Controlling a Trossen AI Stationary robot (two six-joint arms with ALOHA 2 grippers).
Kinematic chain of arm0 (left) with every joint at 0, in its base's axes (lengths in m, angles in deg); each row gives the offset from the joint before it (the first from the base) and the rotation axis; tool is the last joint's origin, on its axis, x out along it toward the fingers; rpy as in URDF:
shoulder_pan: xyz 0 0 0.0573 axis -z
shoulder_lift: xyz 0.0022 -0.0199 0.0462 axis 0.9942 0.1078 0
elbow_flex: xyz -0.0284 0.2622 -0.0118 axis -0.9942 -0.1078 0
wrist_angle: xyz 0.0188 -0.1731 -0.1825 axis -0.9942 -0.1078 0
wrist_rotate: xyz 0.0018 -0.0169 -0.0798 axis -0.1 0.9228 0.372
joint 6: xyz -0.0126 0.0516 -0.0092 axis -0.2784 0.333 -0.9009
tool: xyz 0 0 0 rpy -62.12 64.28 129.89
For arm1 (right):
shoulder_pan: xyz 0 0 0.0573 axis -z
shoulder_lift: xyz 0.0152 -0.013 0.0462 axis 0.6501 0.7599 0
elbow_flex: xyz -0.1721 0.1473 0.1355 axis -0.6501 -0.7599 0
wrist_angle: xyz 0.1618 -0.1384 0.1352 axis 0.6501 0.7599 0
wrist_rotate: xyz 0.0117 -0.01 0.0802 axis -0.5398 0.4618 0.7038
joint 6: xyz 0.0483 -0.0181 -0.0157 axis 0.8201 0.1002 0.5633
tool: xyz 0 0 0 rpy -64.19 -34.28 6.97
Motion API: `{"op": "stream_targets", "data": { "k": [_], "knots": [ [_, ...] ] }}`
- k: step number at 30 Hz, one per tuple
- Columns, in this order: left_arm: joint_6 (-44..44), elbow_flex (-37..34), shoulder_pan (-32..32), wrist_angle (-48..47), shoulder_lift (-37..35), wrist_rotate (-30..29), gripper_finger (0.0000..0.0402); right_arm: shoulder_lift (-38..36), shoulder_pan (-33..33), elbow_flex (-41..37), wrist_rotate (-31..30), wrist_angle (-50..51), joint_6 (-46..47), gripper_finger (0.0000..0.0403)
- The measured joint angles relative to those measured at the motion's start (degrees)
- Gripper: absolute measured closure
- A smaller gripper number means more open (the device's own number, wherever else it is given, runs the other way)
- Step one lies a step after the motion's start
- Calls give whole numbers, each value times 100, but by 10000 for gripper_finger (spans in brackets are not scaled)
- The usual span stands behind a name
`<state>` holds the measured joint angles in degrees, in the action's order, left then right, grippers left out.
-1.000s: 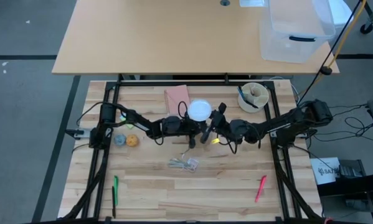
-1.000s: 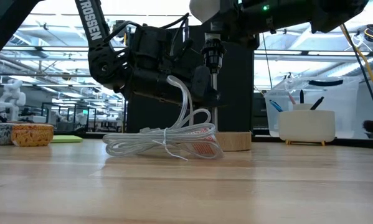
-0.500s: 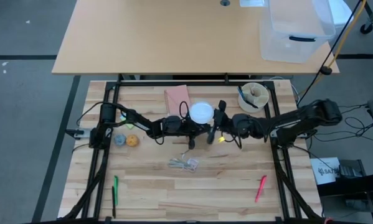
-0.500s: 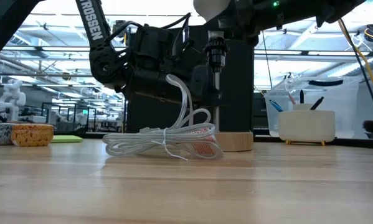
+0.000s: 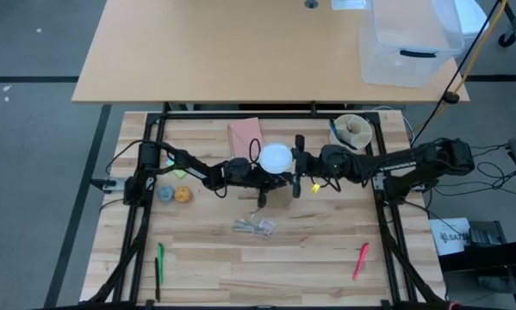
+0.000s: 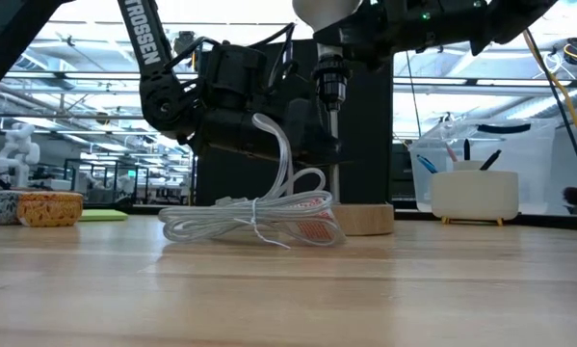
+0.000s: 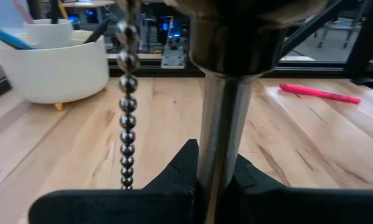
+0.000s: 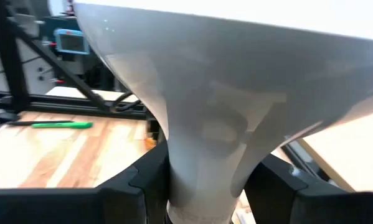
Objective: Screw lightbulb
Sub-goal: Remove the lightbulb from the lamp
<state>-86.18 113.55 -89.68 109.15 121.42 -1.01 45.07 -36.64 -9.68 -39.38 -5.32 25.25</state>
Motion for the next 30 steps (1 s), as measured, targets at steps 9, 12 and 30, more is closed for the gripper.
{"op": "stream_targets", "data": {
  "k": [9,12,30],
  "knots": [
    [56,3,0,-1,4,373,377,0,403,0,1287,38,-195,234],
    [94,4,4,-3,7,544,377,3,540,0,1816,40,-247,234],
    [115,11,13,-25,13,1037,377,20,1011,2,3371,-6,-420,234]
  ]
}}
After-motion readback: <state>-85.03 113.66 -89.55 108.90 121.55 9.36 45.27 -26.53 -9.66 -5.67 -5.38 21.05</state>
